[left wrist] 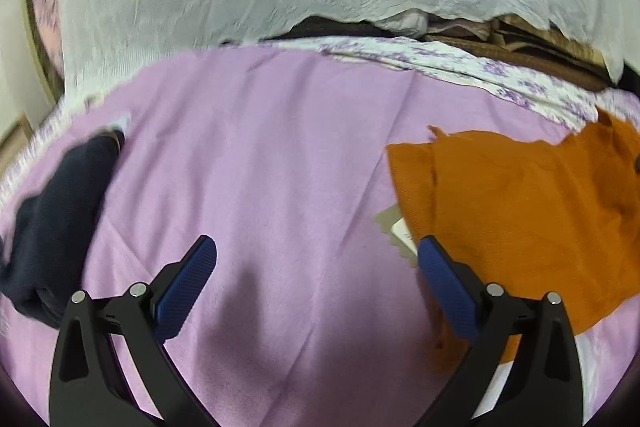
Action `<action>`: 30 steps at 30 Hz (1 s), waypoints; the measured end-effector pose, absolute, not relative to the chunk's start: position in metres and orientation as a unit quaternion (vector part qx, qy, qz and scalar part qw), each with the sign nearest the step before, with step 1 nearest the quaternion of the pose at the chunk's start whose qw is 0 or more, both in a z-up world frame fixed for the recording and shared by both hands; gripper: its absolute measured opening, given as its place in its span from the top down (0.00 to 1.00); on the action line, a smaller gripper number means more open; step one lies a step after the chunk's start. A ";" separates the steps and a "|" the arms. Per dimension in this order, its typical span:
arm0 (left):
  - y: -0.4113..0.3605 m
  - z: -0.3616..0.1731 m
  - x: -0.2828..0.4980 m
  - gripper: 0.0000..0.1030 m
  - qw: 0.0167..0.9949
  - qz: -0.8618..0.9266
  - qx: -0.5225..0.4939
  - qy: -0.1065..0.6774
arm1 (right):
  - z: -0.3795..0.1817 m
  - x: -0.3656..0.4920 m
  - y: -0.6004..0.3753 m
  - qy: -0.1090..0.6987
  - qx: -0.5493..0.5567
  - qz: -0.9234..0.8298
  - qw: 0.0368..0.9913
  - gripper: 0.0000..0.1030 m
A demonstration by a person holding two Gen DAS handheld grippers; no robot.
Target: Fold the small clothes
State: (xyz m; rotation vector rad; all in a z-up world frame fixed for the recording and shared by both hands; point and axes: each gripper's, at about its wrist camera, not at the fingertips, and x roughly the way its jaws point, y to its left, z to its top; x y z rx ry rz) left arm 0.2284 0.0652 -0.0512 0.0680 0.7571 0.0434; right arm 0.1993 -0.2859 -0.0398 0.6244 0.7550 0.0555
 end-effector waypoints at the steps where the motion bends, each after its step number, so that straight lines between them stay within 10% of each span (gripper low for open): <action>1: 0.071 -0.053 0.231 0.04 0.926 0.020 0.018 0.376 | -0.038 0.200 -0.282 0.364 0.299 0.024 0.882 0.87; 30: 0.092 -0.059 0.238 0.04 0.919 0.012 -0.049 0.392 | -0.003 0.236 -0.134 0.383 0.257 0.053 0.886 0.87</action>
